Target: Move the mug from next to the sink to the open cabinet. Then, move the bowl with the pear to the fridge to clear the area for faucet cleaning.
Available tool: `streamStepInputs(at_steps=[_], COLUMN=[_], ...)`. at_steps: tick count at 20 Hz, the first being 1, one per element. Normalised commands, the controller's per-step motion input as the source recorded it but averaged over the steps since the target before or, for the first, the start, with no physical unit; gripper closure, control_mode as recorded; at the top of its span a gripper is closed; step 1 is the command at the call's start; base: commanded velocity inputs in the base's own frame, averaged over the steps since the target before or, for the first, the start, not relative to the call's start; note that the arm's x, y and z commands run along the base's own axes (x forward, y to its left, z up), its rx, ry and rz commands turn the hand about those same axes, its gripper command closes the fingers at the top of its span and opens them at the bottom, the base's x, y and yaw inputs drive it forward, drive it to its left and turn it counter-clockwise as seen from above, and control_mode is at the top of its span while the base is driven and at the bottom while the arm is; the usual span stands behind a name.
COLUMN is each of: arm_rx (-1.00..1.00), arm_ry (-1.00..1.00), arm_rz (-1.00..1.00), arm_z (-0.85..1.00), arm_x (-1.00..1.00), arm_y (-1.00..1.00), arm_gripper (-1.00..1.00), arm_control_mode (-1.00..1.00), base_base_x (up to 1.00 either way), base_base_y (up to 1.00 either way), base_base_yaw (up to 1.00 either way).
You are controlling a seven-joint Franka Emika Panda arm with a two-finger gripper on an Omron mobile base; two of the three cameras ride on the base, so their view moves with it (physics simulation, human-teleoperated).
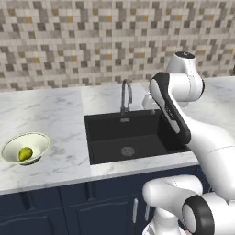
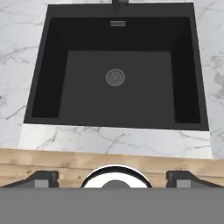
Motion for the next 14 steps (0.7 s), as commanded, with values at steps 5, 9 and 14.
streamStepInputs(at_steps=[5, 9, 14], arm_rx=[0.00, 0.00, 0.03], arm_ry=[0.00, 0.00, 0.00], arm_rz=[0.00, 0.00, 0.00], arm_z=[0.00, 0.00, -0.11], arm_x=[0.00, 0.00, 0.08], arm_y=[0.00, 0.00, 0.24], arm_gripper=[-1.00, -1.00, -1.00], arm_control_mode=[1.00, 1.00, -1.00], base_base_x=[-0.07, 0.08, 0.02], base_base_y=[0.96, 1.00, 0.56], base_base_yaw=[0.00, 0.00, 0.00])
